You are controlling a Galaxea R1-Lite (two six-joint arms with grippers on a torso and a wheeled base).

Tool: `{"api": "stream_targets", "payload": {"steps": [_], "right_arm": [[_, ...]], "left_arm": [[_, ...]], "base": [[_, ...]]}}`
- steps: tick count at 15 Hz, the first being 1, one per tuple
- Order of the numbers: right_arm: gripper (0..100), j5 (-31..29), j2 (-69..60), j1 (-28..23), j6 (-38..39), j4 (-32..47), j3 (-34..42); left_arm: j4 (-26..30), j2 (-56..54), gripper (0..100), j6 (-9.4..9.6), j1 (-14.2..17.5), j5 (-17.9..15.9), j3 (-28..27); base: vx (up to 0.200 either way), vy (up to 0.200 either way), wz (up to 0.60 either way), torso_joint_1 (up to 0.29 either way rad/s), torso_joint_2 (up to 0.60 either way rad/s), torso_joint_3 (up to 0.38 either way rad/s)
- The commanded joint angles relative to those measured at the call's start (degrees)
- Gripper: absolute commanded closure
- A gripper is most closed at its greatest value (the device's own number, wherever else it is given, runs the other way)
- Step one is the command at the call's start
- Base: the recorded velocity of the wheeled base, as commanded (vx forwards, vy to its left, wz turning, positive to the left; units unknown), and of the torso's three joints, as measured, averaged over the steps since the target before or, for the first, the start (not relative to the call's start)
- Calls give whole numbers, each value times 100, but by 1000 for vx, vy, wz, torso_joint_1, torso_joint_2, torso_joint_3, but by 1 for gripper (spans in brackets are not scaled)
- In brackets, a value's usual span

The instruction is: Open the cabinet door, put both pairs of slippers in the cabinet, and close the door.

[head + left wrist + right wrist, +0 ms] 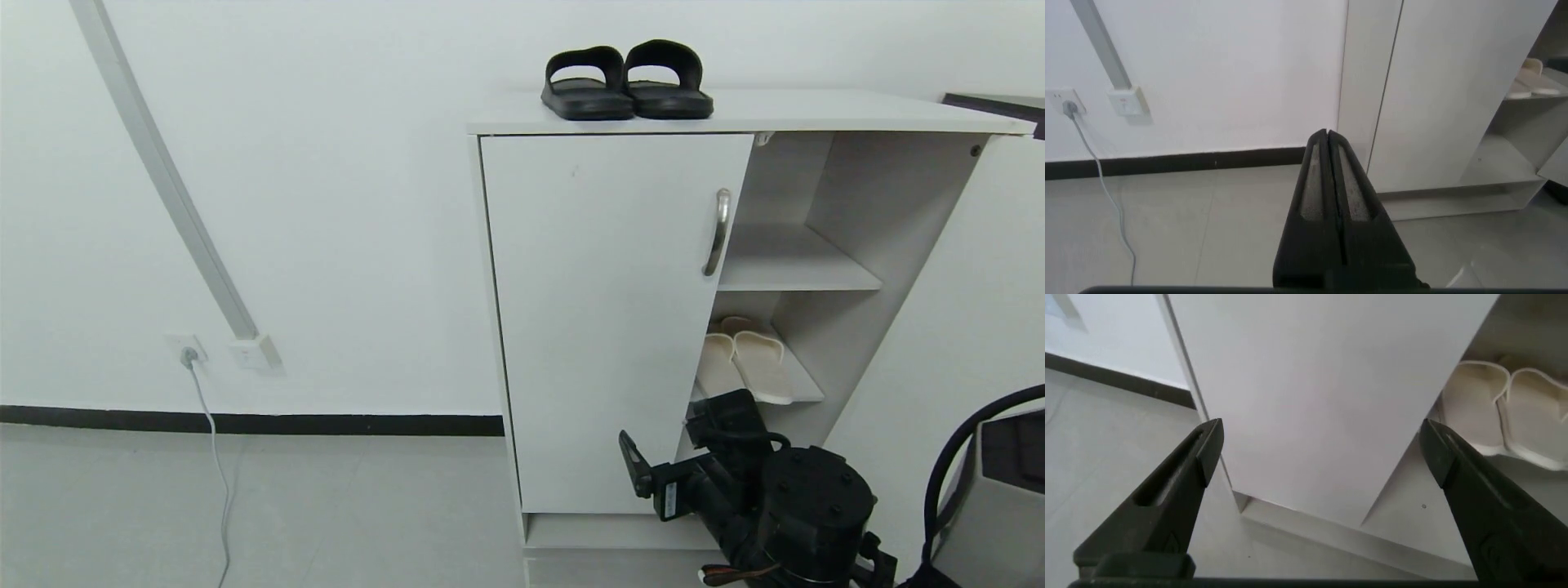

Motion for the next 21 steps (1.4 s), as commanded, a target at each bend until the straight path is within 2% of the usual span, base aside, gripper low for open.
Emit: {"api": "stream_targets", "payload": {"steps": [1,8,21], "right_arm": [[0,6,18,-1,0,17,-1],[0,6,18,-1,0,26,8],[0,6,27,-1,0,17,-10]], "left_arm": [[1,7,100,-1,0,1,0],[1,7,100,8,0,1,0],[1,7,100,8,0,1,0]], "base": [[0,0,0,12,-134,-344],[0,0,0,71,-484,-363],[0,0,0,168,-490,-319]]}}
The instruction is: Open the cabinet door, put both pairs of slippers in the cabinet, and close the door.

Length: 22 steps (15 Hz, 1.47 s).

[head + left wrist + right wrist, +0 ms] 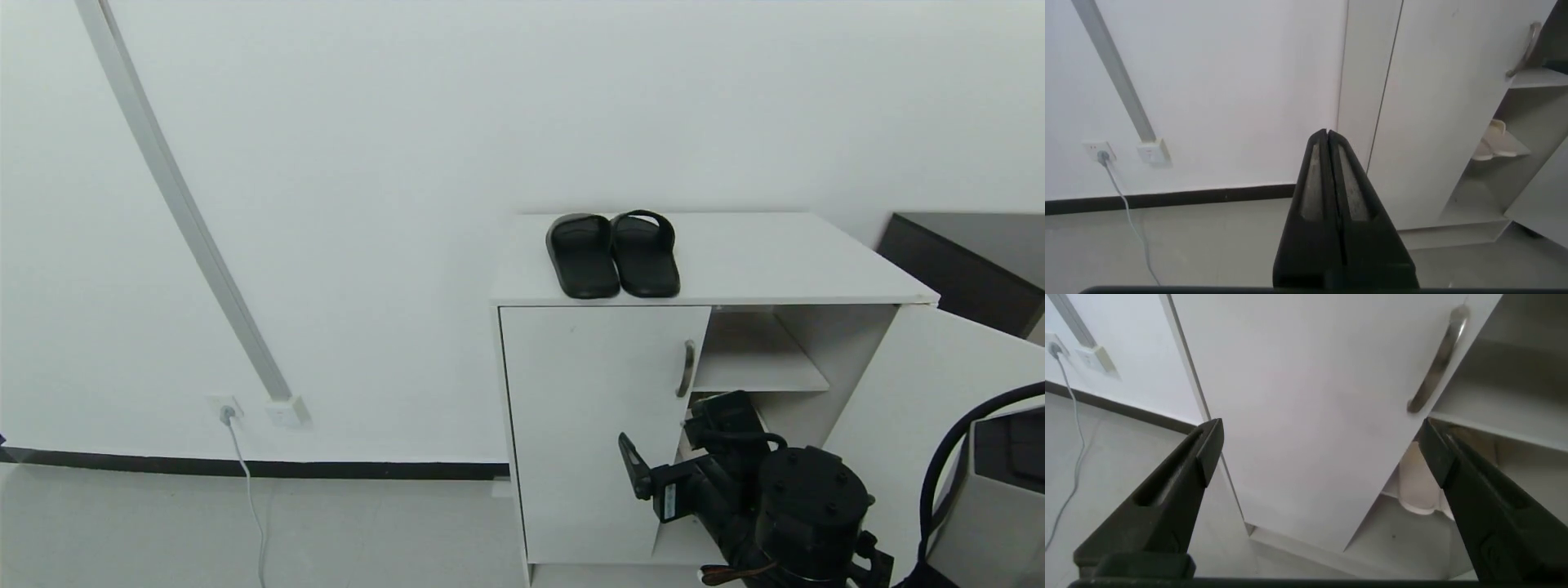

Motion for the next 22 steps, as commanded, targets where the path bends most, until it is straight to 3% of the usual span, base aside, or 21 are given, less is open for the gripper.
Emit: {"api": "stream_targets", "payload": {"steps": [1,16,20,21,22], "right_arm": [[0,-1,13,-1,0,-4,-1],[0,17,22,-1,9,40,-36],[0,25,119,-81,-343,93,-449],[0,34,92,-151,-598,383,-783],[0,34,-101,-248,-580,1235,-1267]], "left_arm": [[-1,7,100,-2,0,1,0],[-1,7,100,-2,0,1,0],[-1,7,100,-2,0,1,0],[-1,7,100,15,0,1,0],[8,7,100,7,0,1,0]], "base": [[0,0,0,212,-535,-315],[0,0,0,227,-514,-292],[0,0,0,121,-265,-137],[0,0,0,0,0,0],[0,0,0,0,0,0]]}}
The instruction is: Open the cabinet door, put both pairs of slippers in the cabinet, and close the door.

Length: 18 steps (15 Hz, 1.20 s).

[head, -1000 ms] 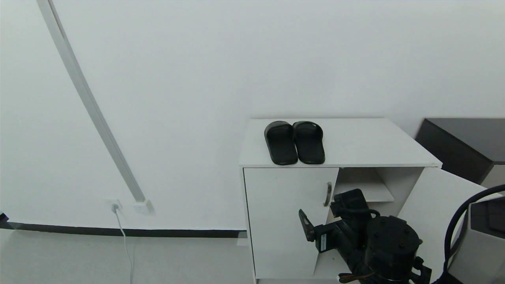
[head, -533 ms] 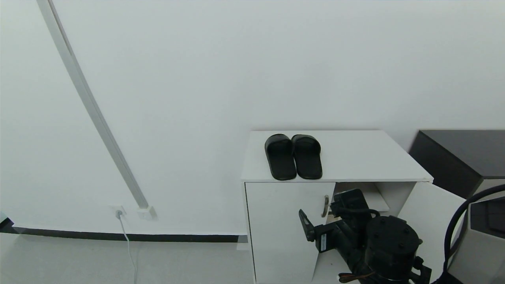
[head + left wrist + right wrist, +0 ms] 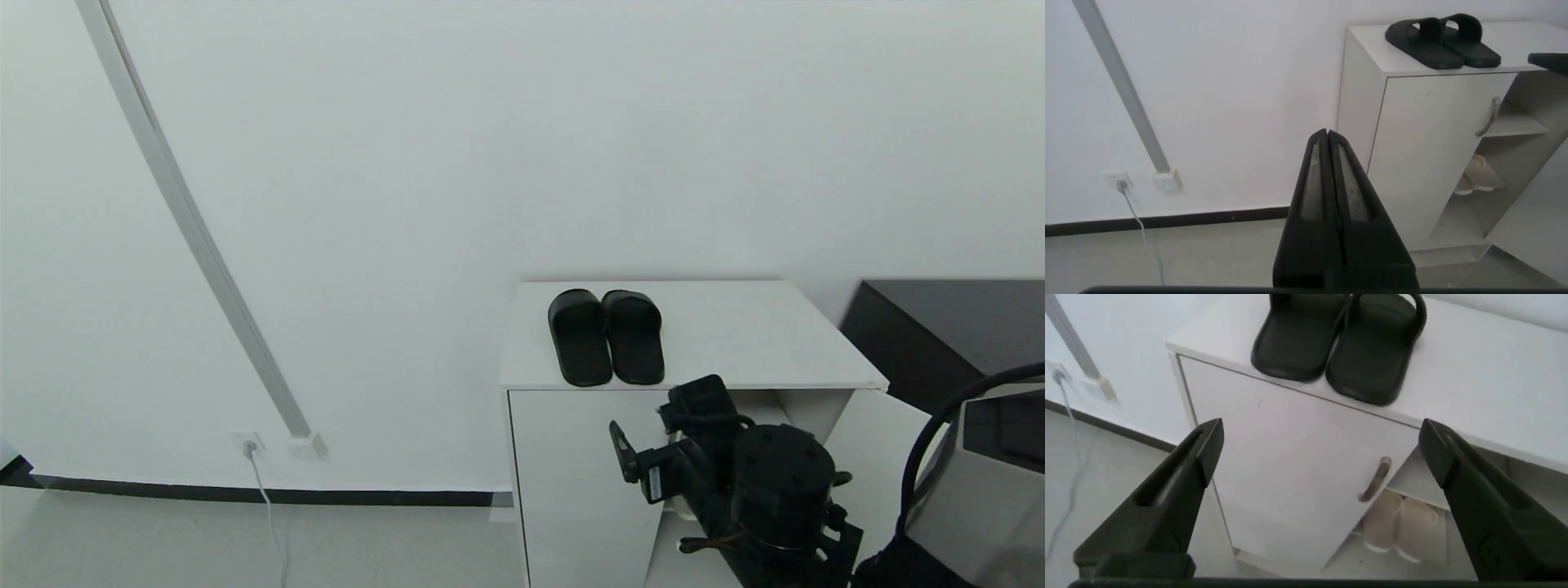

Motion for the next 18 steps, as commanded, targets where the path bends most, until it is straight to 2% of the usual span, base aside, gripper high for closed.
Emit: {"api": "stream_targets", "payload": {"steps": [1,3,4,5,8,11,18], "right_arm": [[0,6,-477,-200,123,1704,-1081],[0,6,-1048,-164,1187,4639,-2443],[0,-55,-1144,-85,1820,5843,-3243],[0,-126,-1144,-41,2180,6371,-3674],[0,-424,-934,-15,2127,5861,-3595],[0,-442,-819,-24,1943,5166,-3120],[0,-433,-310,-94,2013,4542,-2567]], "left_arm": [[8,7,100,23,0,1,0],[-1,7,100,23,0,-8,0],[-1,7,100,23,0,-8,0],[-1,7,100,23,0,-8,0],[-1,7,100,14,0,-8,0],[8,7,100,14,0,-8,0],[8,7,100,14,0,-8,0]], "base": [[0,0,0,0,0,0],[0,0,0,0,0,0],[0,0,0,0,0,0],[0,0,0,0,0,0],[0,0,0,0,0,0],[200,0,0,1,-1,2],[200,0,0,6,2,2]]}}
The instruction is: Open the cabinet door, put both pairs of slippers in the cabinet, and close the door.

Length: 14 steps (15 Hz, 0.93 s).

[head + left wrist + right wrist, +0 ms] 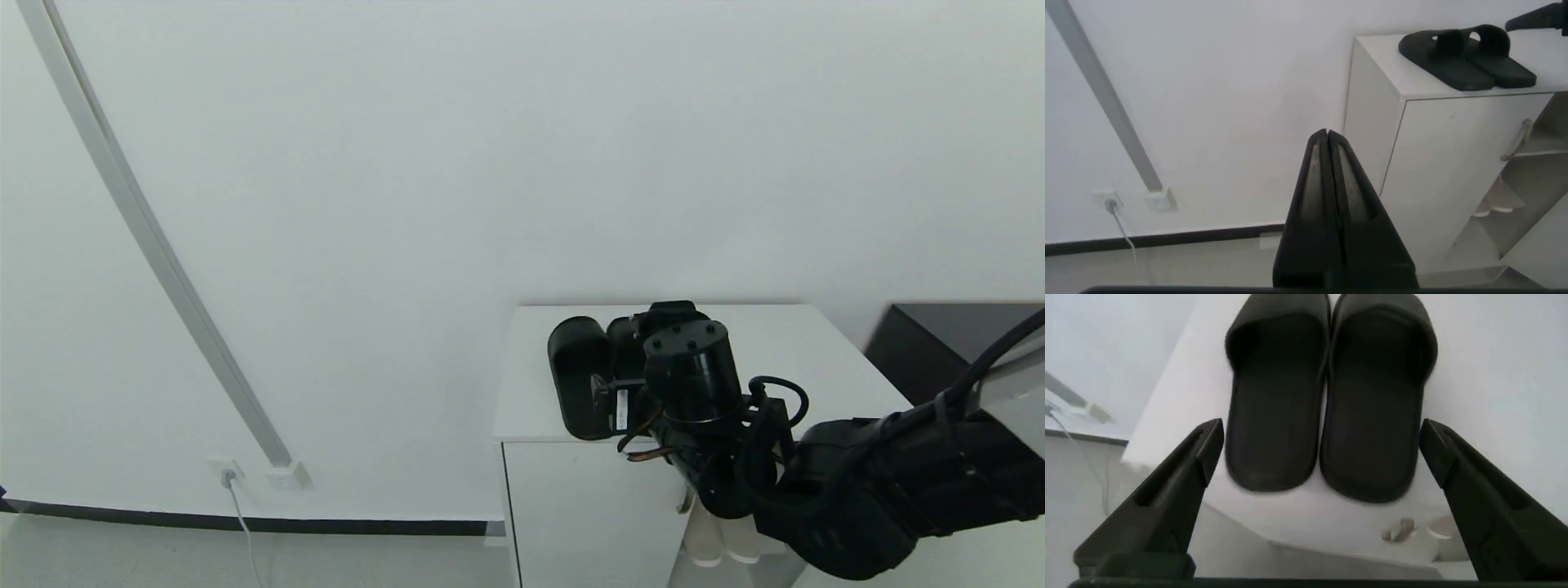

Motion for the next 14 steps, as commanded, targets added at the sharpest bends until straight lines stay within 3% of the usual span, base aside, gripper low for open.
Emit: {"api": "stream_targets", "payload": {"steps": [1,5,14], "right_arm": [[0,4,362,-24,3,-123,74],[0,75,1022,-182,-138,-756,-119],[0,215,2094,-560,-436,-747,-1622]], "left_arm": [[-1,7,100,0,2,1,0],[-1,7,100,0,2,1,0],[-1,7,100,-9,2,1,0]], "base": [[200,0,0,2,-2,-2],[50,0,0,-1,1,1],[0,0,0,0,0,0]]}}
